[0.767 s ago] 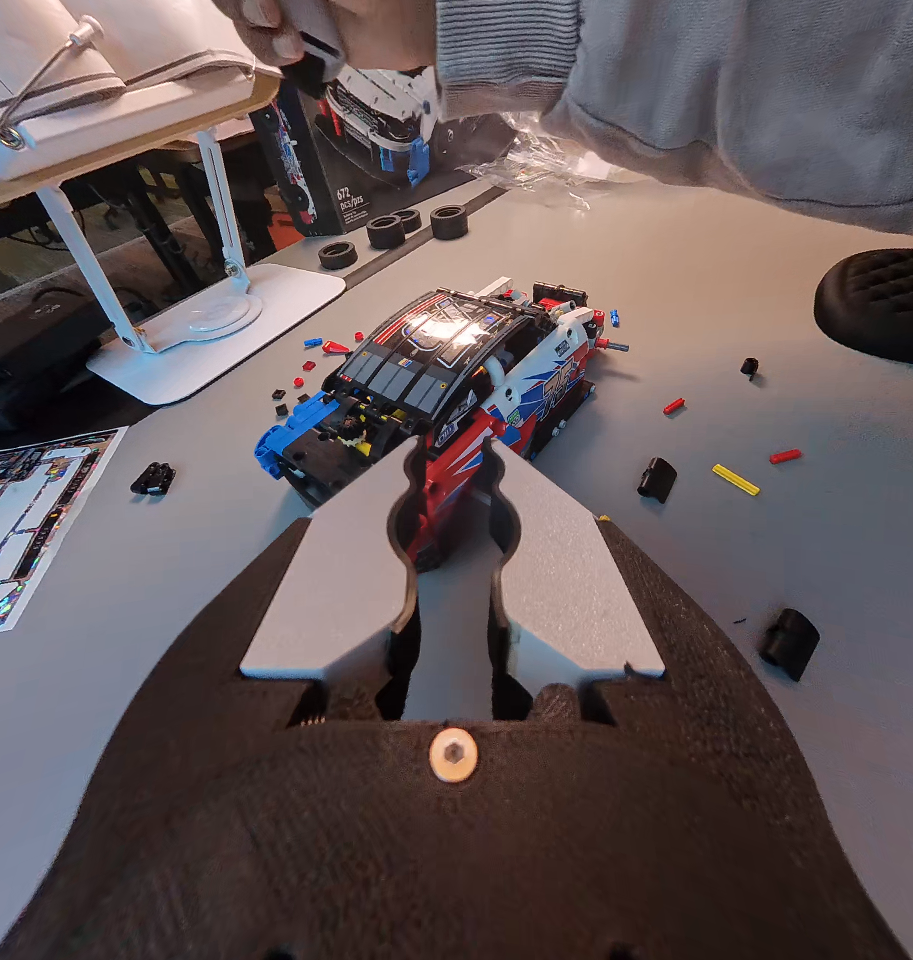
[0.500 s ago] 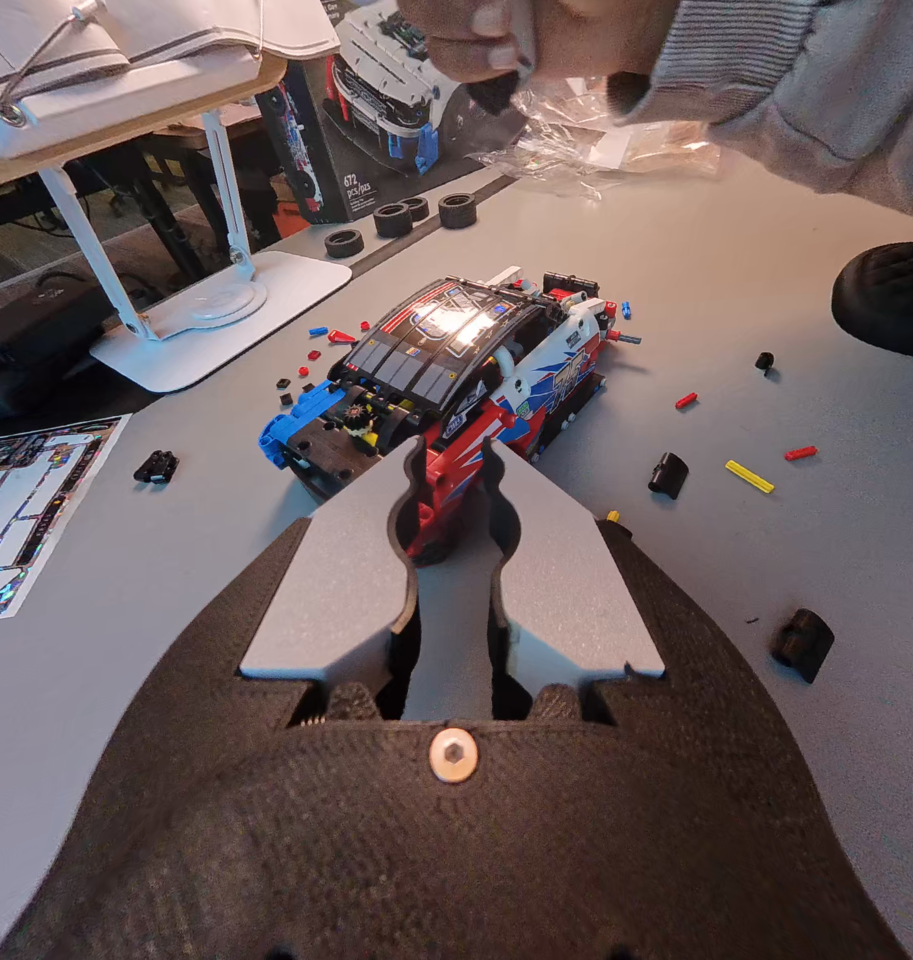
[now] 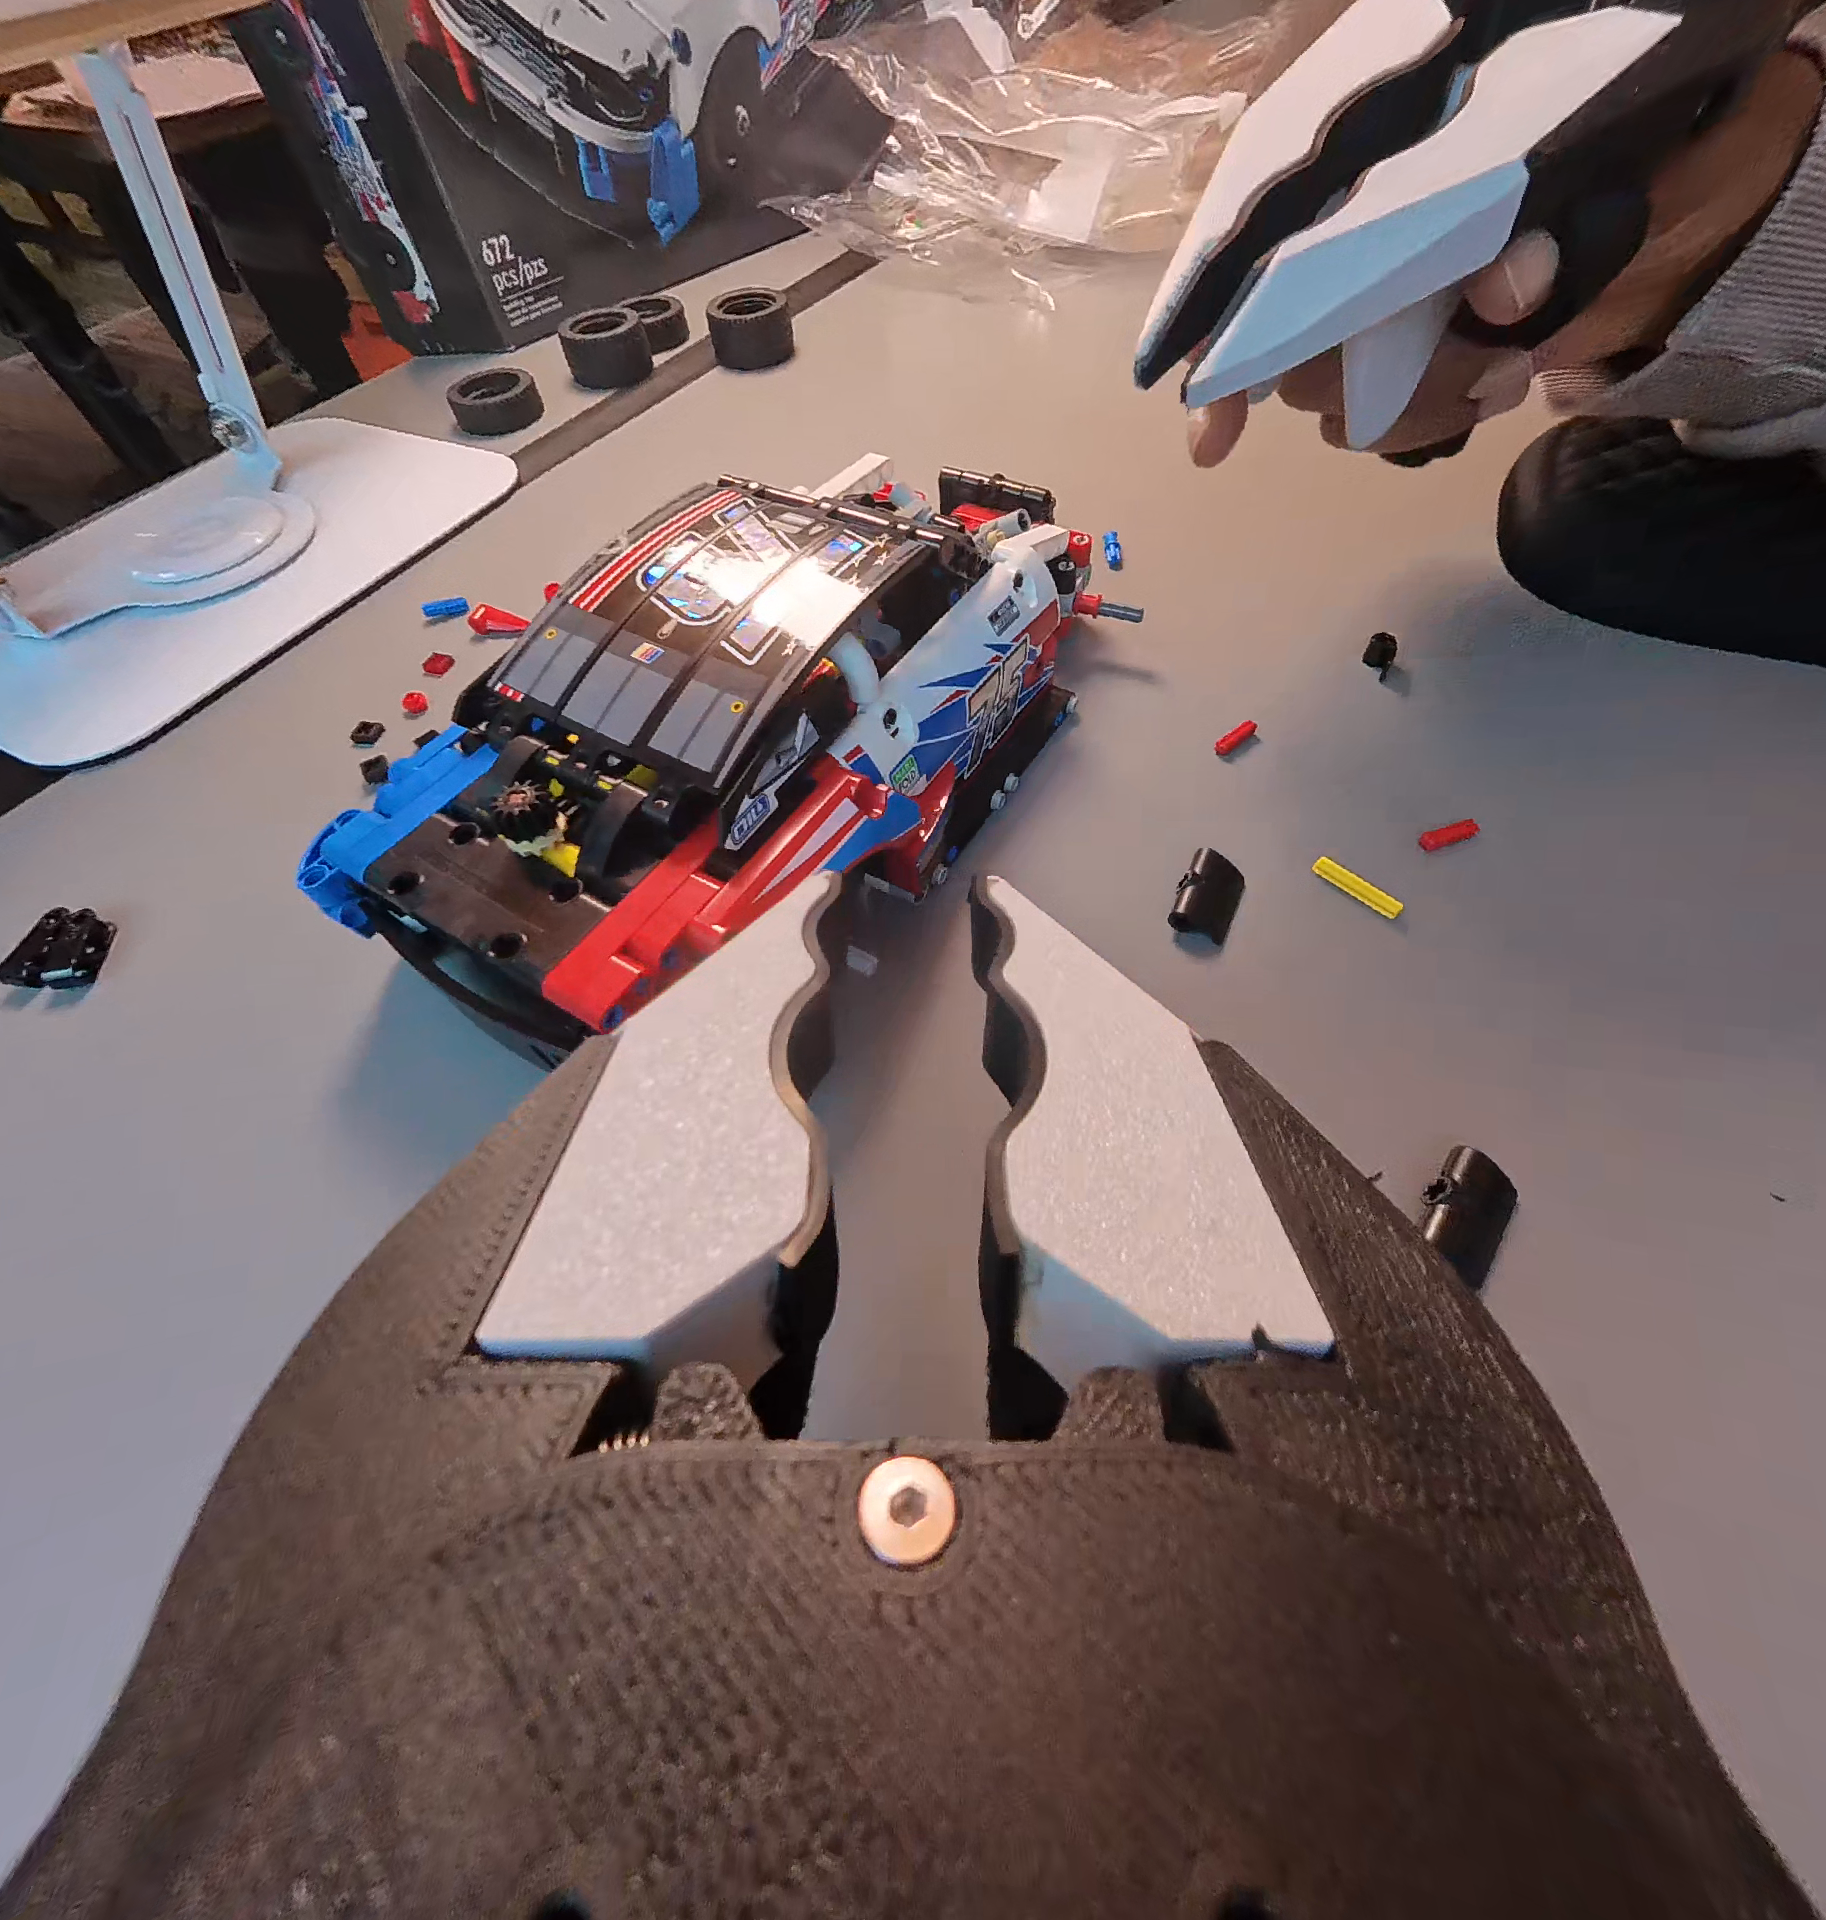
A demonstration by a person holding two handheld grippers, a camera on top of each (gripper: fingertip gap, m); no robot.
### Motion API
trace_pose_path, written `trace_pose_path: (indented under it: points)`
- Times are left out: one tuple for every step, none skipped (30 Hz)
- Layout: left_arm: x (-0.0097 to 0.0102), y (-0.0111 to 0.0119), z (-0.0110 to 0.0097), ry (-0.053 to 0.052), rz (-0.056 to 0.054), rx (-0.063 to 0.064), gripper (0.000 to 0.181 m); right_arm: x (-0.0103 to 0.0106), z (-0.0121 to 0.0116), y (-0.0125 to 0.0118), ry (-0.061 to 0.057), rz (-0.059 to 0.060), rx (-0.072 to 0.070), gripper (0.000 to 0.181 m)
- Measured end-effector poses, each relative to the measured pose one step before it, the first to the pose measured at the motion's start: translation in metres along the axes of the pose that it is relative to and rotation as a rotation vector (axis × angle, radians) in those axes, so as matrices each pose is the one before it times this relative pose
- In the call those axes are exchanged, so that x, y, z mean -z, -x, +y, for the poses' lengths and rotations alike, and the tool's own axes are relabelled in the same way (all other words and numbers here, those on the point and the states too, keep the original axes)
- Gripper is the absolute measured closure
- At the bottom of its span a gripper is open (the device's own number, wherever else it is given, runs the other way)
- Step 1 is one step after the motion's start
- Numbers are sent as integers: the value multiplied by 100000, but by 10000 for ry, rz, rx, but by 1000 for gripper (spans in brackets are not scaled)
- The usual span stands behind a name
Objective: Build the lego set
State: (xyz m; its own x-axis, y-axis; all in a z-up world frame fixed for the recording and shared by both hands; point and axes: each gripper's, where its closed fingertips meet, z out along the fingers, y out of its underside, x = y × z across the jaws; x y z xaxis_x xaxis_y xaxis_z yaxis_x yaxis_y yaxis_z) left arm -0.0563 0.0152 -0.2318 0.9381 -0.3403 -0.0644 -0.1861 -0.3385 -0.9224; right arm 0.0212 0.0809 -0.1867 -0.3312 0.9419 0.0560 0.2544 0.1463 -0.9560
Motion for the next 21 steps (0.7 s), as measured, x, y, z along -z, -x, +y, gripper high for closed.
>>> trace_pose_path:
  points:
    - [-99, -80, 134, 78, -2, -78, 159, 119, 52, -166, -166, 101, -115, 174]
    - [-109, -87, 190, 126, 7, -94, 158, 67, 56, -135, -42, 61, -44, 174]
    - [-94, -157, 225, 166, 64, -95, 156, 36, 18, -136, 7, 75, 46, 174]
    - [-54, -238, 234, 182, 131, -106, 154, 16, -1, -32, -17, 47, 87, 174]
    - [-15, -235, 216, 160, 145, -120, 152, -42, 49, 169, -21, -54, 36, 174]
    - [12, -242, 184, 118, 152, -116, 152, -106, 217, 365, 57, -148, -20, 174]
    - [16, -298, 221, 126, 209, -79, 151, -154, 330, 390, 133, -128, 25, 174]
    - [12, -437, 273, 146, 306, -26, 150, -173, 391, 379, 199, -83, 166, 173]
    - [11, -405, 232, 105, 272, 5, 150, -182, 449, 352, 270, -50, 283, 173]
    - [-5, -442, 172, 57, 270, -31, 149, -197, 465, 375, 308, -73, 287, 172]
    - [-34, -604, 188, 83, 358, -47, 149, -230, 535, 550, 343, -225, 173, 171]
    - [-93, -411, 196, 99, 223, -19, 149, -252, 509, 585, 324, -274, 78, 170]
    - [-132, -249, 221, 125, 120, -45, 149, -256, 364, 321, 203, -119, 74, 170]
    - [-182, -232, 322, 194, 95, -80, 149, -202, 319, 344, 198, -136, 104, 170]
    - [-197, -99, 397, 244, 3, -105, 149, -156, 321, 380, 215, -168, 92, 170]
    - [-195, -61, 496, 302, -26, -158, 149, -152, 227, 240, 165, -90, 67, 171]
    - [-184, -80, 512, 302, -28, -193, 148, -130, 166, 134, 125, -29, 61, 171]
    - [-120, -62, 273, 161, -26, -160, 148, -114, 110, 109, 95, -16, 53, 171]
    - [14, -105, -12, 19, 26, -68, 151, -103, 55, 113, 68, -26, 44, 171]
    - [-9, -8, 29, 49, -10, -12, 152, -106, -1, 117, 33, -37, 19, 171]
    - [-29, 43, 14, 18, -40, -13, 154, -99, -76, 114, -8, -48, -14, 171]
